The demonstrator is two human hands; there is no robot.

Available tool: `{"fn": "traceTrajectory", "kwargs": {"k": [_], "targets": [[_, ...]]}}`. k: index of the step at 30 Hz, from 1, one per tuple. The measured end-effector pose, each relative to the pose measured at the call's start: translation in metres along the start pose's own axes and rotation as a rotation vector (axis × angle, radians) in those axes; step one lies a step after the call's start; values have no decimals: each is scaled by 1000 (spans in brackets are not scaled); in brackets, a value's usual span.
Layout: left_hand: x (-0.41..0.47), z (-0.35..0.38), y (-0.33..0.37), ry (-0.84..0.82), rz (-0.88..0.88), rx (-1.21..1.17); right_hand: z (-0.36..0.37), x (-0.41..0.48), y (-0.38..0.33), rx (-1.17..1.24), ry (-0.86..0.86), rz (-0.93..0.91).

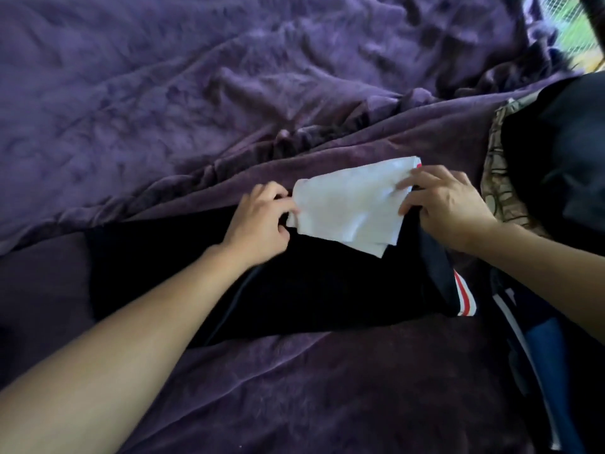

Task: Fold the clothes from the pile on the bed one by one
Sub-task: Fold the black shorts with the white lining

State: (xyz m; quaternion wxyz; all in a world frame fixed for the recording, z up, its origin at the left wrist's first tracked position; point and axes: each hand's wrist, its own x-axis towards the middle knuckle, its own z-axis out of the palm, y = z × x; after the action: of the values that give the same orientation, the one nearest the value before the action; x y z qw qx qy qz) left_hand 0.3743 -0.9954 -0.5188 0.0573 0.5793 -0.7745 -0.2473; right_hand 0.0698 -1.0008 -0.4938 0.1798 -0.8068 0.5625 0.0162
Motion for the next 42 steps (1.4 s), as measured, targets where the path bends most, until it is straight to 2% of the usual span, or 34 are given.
{"fn": "traceTrajectory", "kwargs": {"k": [2,4,7,9,11,14,18,24,28,31,33,35,36,38,40,42], "targets": [[-21,16,7,61,40,55,7,-12,3,105,137,125],[-33,31,16,48,70,87,14,-18,0,231,244,384],[-37,54,28,-234,2,165,23,-15,-10,484,82,794],[-35,64,32,-365,-53,200,27,-5,-17,670,53,915],[-33,67,33,-380,-79,152,30,7,-21,836,47,985],[-43,61,29,-293,-107,26,31,11,-24,845,14,966],[-81,43,-6,-141,-250,-26,6,-7,-38,543,56,775],[-148,17,-68,-57,-515,-43,-31,8,-119,297,-52,492],[-187,8,-97,-20,-615,-89,-28,50,-203,329,-114,357],[-210,6,-114,-2,-659,-155,2,77,-269,320,-216,258],[-223,6,-126,25,-691,-207,29,87,-302,404,-381,339],[-233,5,-138,74,-725,-247,54,90,-322,659,-550,430],[-236,4,-142,104,-740,-269,64,90,-324,727,-546,443],[-239,4,-145,179,-752,-311,77,87,-314,739,-383,425],[-238,7,-141,276,-698,-319,83,78,-287,598,-116,410],[-234,14,-131,291,-562,-279,85,63,-252,391,97,433]]}}
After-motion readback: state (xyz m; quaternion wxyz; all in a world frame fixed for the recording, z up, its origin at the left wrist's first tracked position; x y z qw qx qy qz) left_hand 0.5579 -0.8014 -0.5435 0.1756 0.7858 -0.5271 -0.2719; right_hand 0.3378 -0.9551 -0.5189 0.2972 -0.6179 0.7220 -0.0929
